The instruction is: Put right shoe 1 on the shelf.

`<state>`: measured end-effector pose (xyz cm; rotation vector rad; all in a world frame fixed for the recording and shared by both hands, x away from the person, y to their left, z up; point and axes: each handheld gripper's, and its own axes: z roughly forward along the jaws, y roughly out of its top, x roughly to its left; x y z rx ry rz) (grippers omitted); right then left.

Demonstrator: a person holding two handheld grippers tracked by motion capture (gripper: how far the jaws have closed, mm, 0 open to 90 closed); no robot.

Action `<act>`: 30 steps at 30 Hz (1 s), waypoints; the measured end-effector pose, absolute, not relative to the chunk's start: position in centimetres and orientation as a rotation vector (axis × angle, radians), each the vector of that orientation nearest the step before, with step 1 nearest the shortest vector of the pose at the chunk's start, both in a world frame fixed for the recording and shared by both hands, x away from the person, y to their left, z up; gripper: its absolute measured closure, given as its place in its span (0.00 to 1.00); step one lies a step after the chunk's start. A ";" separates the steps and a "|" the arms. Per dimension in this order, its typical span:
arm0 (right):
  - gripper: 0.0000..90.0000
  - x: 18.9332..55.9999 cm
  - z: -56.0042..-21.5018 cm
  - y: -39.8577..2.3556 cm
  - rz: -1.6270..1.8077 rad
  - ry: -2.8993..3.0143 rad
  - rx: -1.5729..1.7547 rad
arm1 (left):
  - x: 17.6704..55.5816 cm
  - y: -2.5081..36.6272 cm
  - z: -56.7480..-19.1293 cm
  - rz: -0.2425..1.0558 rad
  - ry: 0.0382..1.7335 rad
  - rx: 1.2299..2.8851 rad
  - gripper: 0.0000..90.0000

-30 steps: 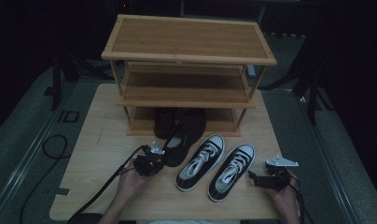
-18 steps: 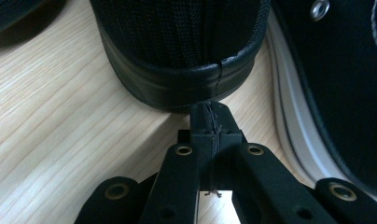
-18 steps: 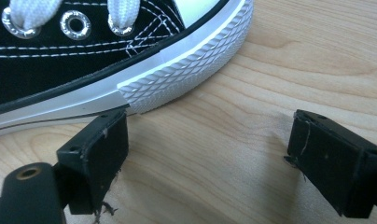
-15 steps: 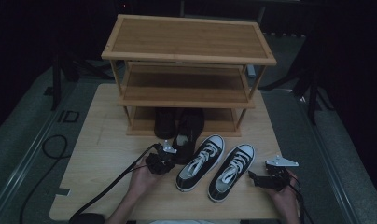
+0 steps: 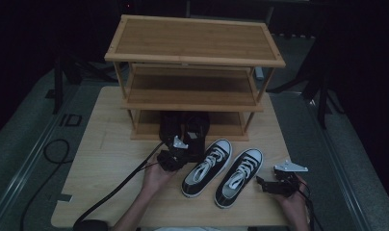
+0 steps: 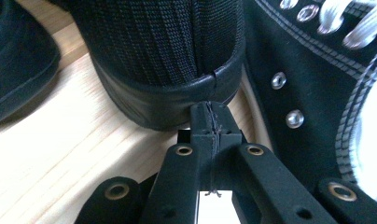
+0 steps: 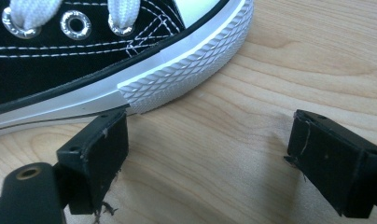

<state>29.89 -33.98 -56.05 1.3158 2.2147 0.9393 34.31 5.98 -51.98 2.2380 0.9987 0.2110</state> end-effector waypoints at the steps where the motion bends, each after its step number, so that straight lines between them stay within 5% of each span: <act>1: 0.14 29.9 -56.1 -34.0 0.939 2.215 1.315 | 34.3 5.8 -51.9 0.216 0.997 2.241 1.00; 30: 0.14 29.9 -56.1 -34.0 0.940 2.215 1.315 | 36.5 3.1 -50.8 0.315 0.992 2.210 1.00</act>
